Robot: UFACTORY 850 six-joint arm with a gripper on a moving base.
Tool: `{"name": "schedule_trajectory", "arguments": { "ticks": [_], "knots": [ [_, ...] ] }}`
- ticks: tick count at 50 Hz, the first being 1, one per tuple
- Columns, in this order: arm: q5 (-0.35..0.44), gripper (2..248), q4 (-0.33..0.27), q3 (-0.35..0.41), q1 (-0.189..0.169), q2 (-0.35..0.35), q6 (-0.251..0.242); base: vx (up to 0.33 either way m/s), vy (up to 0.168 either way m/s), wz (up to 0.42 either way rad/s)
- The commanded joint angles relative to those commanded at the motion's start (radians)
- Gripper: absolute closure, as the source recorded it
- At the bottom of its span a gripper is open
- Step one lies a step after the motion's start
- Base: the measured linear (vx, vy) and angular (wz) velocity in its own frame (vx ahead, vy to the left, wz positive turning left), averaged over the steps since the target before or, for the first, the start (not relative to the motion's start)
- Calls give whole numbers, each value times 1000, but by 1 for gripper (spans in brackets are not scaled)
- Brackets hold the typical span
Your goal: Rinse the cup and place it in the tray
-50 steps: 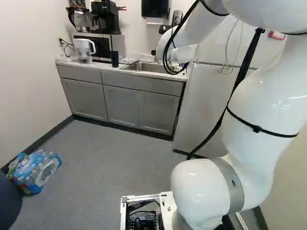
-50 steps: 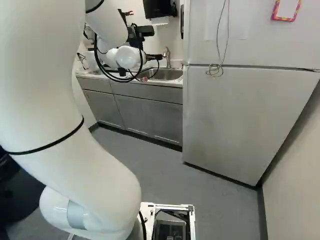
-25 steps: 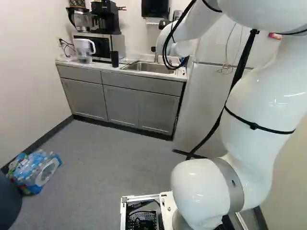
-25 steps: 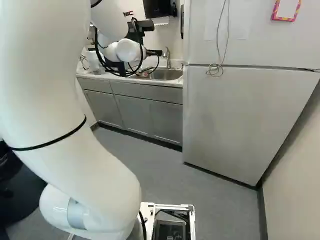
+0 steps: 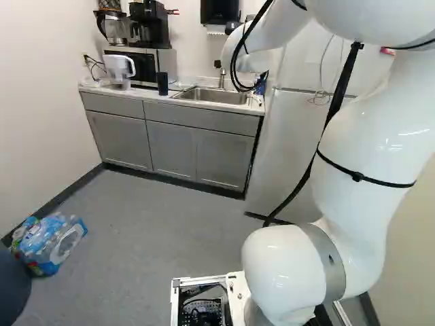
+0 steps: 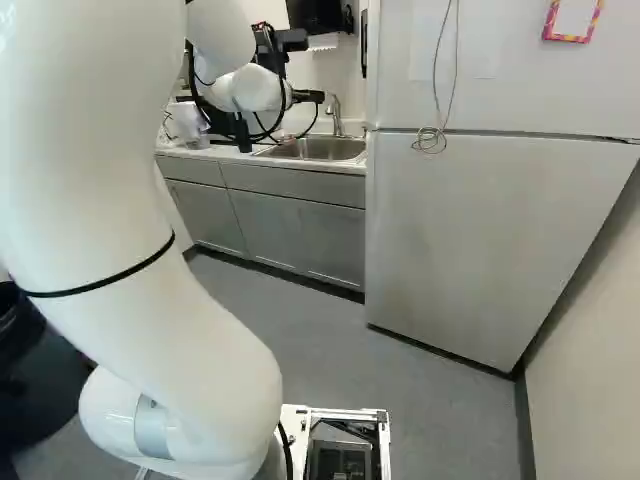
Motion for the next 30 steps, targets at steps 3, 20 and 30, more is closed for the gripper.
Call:
{"name": "schedule_trajectory", "arguments": {
  "ticks": [3,20,30],
  "knots": [
    [-5,3,0,-8,0,-1,0,0,0,0],
    [-20,3,0,-37,0,0,0,0,0,0],
    [-20,3,0,-37,0,0,0,0,0,0]
  ]
}}
